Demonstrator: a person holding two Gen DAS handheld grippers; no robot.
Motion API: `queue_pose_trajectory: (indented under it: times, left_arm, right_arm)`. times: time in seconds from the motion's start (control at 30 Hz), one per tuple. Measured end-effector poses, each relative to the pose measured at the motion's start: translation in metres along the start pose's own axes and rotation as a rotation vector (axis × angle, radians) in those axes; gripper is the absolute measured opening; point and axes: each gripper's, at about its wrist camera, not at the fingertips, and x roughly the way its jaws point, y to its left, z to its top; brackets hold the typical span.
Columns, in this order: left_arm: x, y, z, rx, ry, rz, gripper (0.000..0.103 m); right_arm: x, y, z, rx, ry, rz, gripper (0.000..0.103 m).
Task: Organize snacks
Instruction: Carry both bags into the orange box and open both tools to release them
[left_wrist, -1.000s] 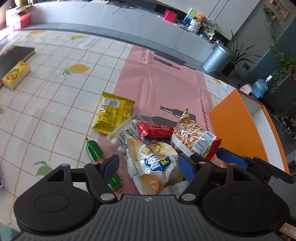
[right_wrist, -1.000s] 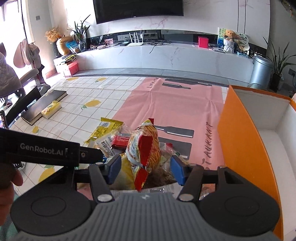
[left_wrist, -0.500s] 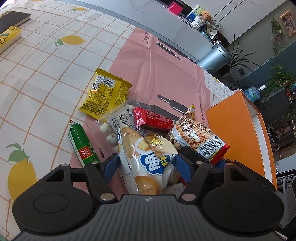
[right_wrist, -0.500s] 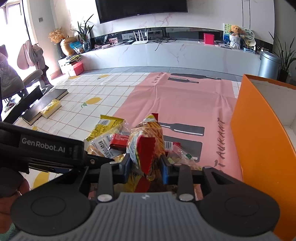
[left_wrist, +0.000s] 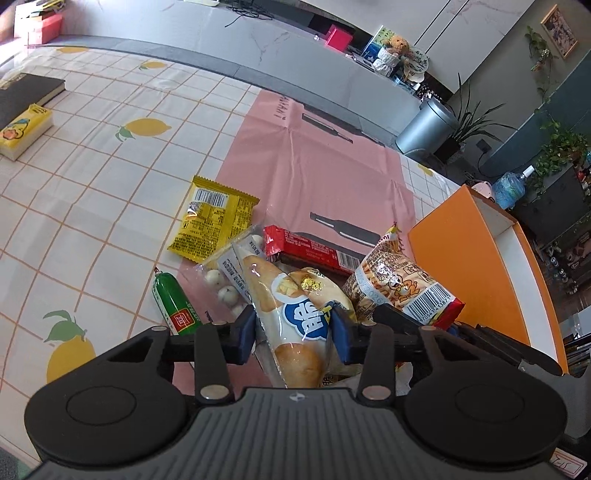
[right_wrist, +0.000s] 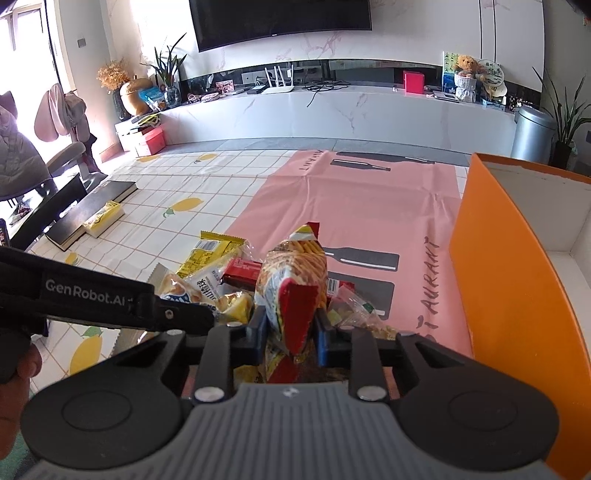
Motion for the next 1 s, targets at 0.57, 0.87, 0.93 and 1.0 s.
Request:
queue_pose_trajectory:
  times: [0.57, 0.87, 0.93, 1.0]
  left_arm:
    - [-0.082, -0.078, -0.007, 0.217, -0.203, -0.002, 0.038]
    - [-0.085, -0.155, -0.017, 0.402, -0.24, -0.059, 0.038]
    - [-0.078, -0.174, -0.019, 0.451, -0.235, -0.073, 0.037]
    - [-0.07, -0.191, -0.021, 0.494, -0.226, -0.091, 0.037]
  right_arm:
    - [-0.095, -0.018, 0.012, 0.062, -0.136, -0.033, 0.022]
    - [-0.152, -0.076, 0.008, 0.111, -0.142, -0.096, 0.022]
    - [-0.161, -0.097, 0.006, 0.136, -0.121, -0.109, 0.022]
    - [-0.167, -0.118, 0.005, 0.158, -0.09, -0.122, 0.022]
